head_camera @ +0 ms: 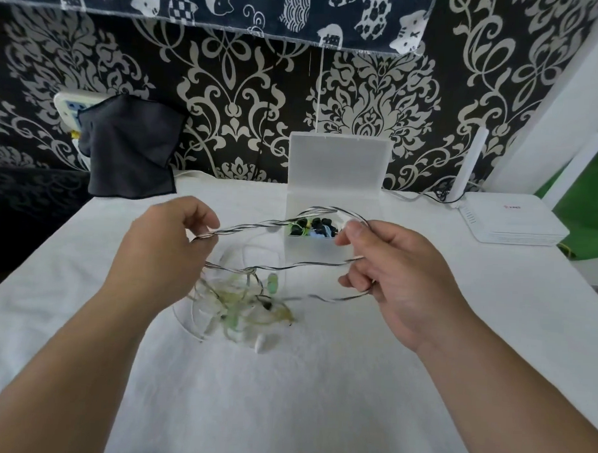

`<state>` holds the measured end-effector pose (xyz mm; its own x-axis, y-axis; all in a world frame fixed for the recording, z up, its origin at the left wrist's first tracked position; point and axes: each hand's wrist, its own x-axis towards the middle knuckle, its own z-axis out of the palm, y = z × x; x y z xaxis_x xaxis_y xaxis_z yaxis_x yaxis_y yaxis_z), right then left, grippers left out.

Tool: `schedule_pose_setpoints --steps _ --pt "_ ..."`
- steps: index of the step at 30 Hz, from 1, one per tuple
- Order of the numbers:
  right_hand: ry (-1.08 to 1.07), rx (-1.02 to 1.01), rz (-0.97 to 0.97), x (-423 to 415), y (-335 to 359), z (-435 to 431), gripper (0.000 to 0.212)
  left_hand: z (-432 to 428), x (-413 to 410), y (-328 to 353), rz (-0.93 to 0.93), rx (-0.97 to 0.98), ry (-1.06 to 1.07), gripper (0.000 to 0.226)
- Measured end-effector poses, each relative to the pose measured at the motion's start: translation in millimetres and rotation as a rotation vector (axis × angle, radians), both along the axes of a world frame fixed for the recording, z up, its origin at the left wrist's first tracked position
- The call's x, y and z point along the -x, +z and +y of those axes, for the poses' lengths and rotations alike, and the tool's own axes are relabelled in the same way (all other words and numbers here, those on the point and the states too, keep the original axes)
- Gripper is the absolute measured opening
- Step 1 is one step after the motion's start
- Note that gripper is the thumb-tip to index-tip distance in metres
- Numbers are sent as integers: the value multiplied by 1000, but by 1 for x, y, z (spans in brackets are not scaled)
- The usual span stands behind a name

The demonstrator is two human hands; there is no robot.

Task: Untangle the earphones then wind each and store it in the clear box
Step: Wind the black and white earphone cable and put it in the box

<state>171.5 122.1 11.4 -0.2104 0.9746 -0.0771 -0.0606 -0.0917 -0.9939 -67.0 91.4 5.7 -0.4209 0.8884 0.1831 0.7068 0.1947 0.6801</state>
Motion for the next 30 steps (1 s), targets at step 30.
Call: schedule_pose_setpoints --steps 30 --pt "84 124 -108 4 -20 -5 17 -11 -31 17 -110 257 -430 65"
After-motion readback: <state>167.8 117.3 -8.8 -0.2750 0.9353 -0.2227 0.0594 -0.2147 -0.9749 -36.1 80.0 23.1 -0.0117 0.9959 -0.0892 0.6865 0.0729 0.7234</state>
